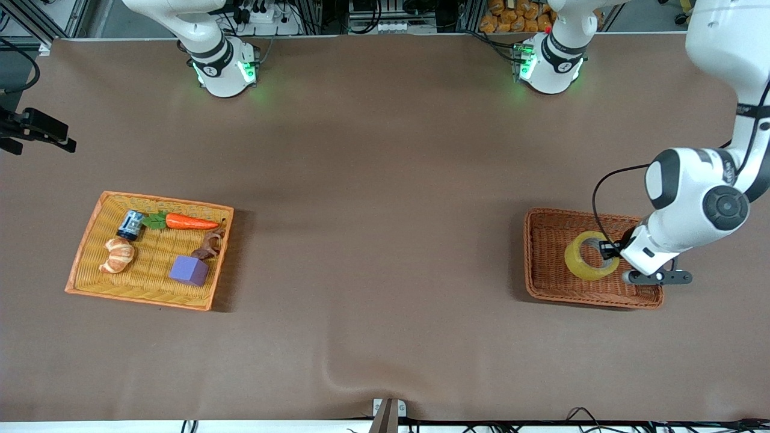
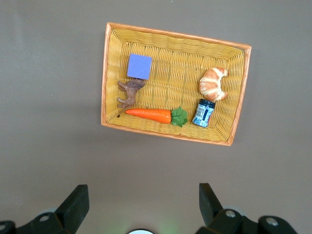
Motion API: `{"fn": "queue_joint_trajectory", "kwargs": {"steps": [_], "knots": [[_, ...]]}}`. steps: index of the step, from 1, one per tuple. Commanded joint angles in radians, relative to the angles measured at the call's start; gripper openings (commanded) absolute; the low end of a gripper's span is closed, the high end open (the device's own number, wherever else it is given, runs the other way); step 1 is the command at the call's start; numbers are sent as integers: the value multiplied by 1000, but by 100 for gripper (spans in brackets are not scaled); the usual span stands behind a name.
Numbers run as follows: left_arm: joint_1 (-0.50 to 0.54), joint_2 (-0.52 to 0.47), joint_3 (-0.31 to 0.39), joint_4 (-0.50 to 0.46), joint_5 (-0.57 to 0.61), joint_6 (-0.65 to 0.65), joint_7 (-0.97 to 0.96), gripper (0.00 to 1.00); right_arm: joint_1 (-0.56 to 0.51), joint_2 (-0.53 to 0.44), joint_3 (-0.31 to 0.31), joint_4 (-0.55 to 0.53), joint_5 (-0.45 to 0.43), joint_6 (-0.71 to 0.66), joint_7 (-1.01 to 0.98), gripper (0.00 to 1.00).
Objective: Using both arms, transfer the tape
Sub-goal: 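Lower the tape roll into the brown basket and open the left gripper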
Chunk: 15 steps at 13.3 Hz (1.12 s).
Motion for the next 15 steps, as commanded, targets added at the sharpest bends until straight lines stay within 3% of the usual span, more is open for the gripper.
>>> {"fn": "queue_joint_trajectory", "kwargs": {"steps": [1, 3, 4, 5, 9, 15], "knots": [[16, 5, -11, -9, -5, 13, 27, 0, 4, 5, -3, 5, 0, -9, 0, 100], [14, 7, -9, -12, -5, 9, 27, 0, 4, 6, -3, 5, 0, -2, -1, 100], [14, 13, -9, -10, -5, 6, 26, 11, 4, 8, -3, 5, 0, -1, -1, 100], [13, 19, -8, -7, -5, 6, 27, 99, 4, 8, -3, 5, 0, 1, -6, 100], [10, 8, -9, 60, 35, -13, 46, 100, -1, 11, -3, 3, 0, 41, -11, 100], [7, -41, -15, 280, 22, -290, 52, 100, 11, 12, -3, -8, -1, 71, -12, 100]]}}
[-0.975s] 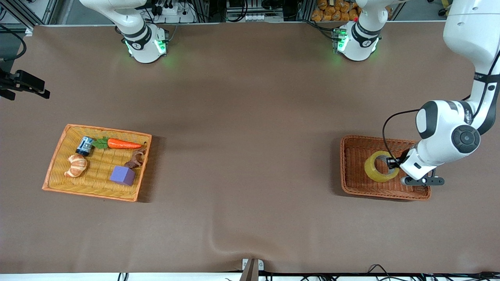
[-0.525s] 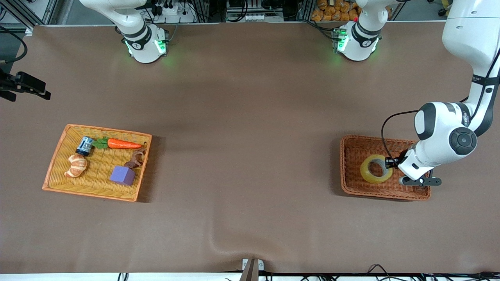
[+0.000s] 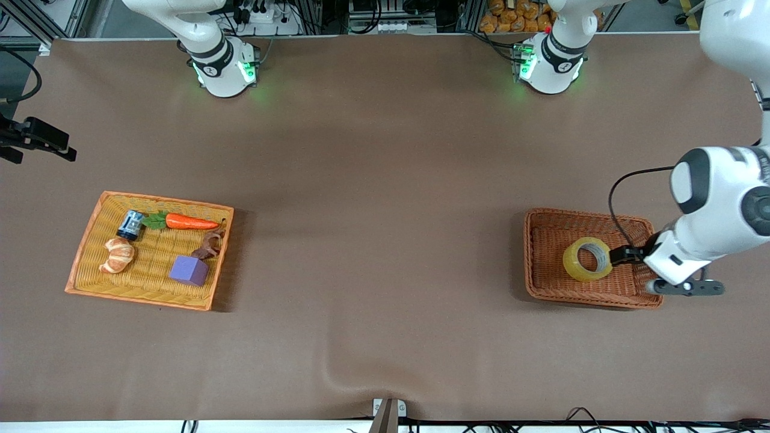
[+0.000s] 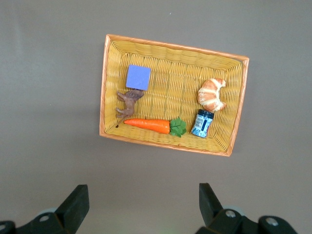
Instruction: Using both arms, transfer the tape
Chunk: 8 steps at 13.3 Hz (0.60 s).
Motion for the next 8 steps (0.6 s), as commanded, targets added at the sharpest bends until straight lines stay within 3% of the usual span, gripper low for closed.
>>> {"fn": "queue_joint_trajectory", "kwargs": {"steps": [1, 4, 8], "knots": [[-3, -35, -14, 107, 0, -137, 19, 100, 12, -4, -2, -6, -3, 12, -11, 100], [-15, -40, -43, 273, -3, -356, 5, 100, 9, 2, -2, -4, -4, 24, -11, 100], [-15, -135, -51, 290, -5, -412, -12, 100, 9, 2, -2, -6, -7, 34, -9, 100]]}}
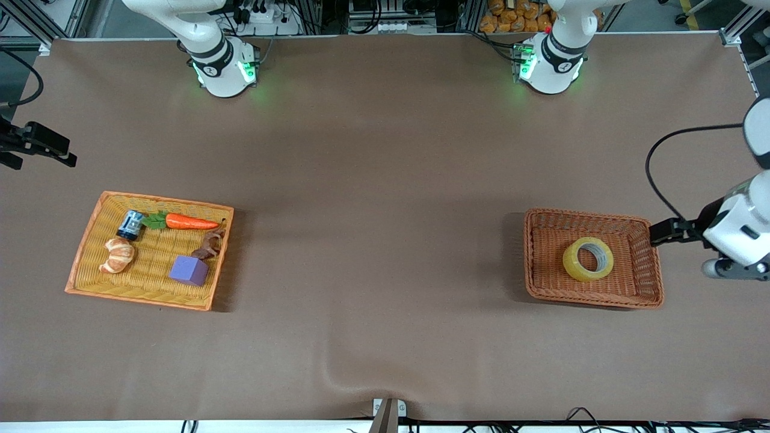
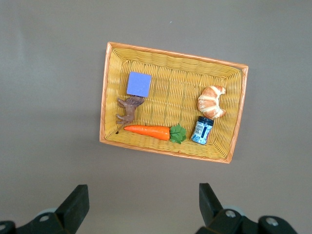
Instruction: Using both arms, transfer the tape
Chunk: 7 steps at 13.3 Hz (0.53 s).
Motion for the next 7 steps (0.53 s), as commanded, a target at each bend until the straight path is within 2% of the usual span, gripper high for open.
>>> {"fn": "queue_joint_trajectory", "kwargs": {"steps": [1, 4, 7], "knots": [[2, -73, -10, -3, -5, -49, -42, 100, 6, -2, -4, -2, -6, 11, -9, 100], [17, -166, -62, -38, -17, -138, -122, 100, 6, -2, -4, -2, -6, 13, -9, 100], [42, -277, -58, -129, -74, -128, -124, 100, 6, -2, -4, -2, -8, 13, -9, 100]]}}
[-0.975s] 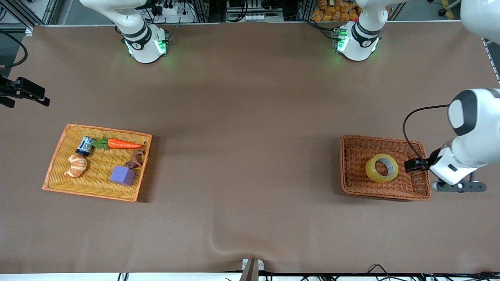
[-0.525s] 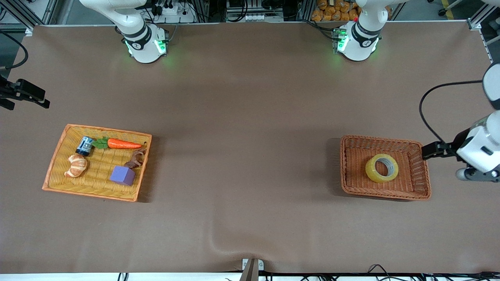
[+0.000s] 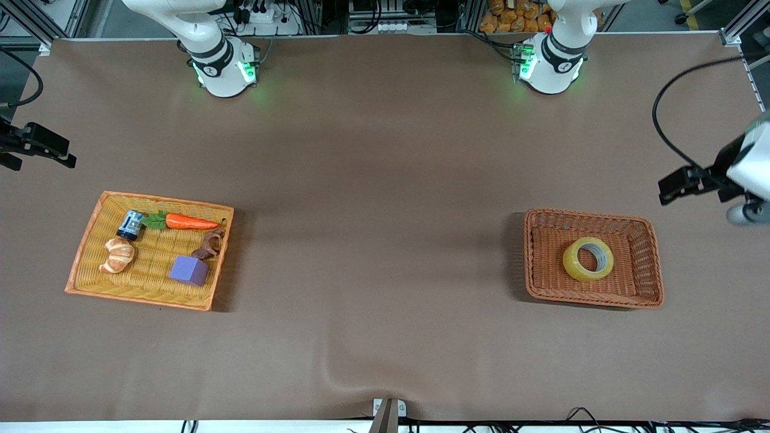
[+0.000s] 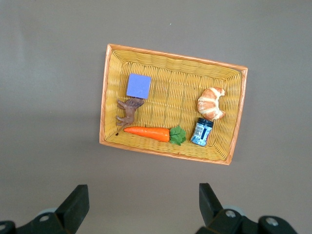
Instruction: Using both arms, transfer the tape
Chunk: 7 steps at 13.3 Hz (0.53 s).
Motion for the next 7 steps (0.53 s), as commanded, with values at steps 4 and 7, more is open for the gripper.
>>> {"fn": "queue_joint_trajectory", "kwargs": {"steps": [4, 7], "knots": [[111, -214, -3, -305, -103, 181, 4, 100, 7, -2, -3, -3, -8, 4, -10, 100], [105, -202, -9, -299, -109, 180, 12, 100, 7, 0, -3, -3, -8, 4, -9, 100]]}}
